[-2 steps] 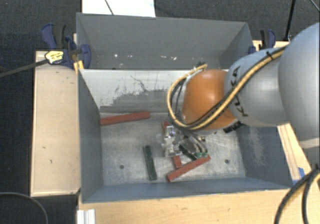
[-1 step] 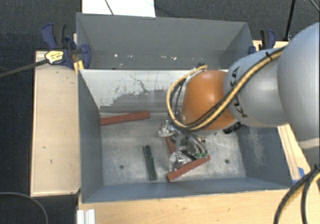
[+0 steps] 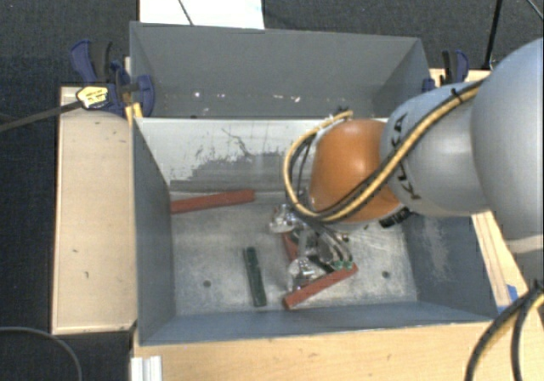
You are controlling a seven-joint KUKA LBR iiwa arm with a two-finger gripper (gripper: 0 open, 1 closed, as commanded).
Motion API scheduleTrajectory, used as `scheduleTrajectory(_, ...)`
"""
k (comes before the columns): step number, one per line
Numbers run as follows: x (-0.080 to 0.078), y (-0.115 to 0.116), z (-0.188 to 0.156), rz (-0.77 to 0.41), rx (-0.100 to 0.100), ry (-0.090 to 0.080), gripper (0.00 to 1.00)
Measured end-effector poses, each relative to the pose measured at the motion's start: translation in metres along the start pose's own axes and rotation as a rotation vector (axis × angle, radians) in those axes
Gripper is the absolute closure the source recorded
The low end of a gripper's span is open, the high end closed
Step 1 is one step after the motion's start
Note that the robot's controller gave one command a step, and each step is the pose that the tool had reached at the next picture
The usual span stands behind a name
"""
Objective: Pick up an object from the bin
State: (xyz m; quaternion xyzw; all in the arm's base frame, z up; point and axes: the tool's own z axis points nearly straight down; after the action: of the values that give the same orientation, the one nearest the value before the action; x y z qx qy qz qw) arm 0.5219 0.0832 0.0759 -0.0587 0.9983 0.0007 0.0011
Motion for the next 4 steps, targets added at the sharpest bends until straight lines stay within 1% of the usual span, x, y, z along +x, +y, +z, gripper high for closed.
scheduleTrajectory(1, -0.001, -0.131, 0.0, -0.25, 0.002, -0.013, 1.0)
scheduleTrajectory(2, -0.001, -0.131, 0.0, -0.248, 0.002, -0.013, 1.0)
scheduleTrajectory(3, 0.006, -0.13, -0.043, -0.282, -0.001, 0.004, 1.0)
scheduleTrajectory(4, 0.007, -0.131, -0.078, -0.31, 0.0, 0.0, 0.0)
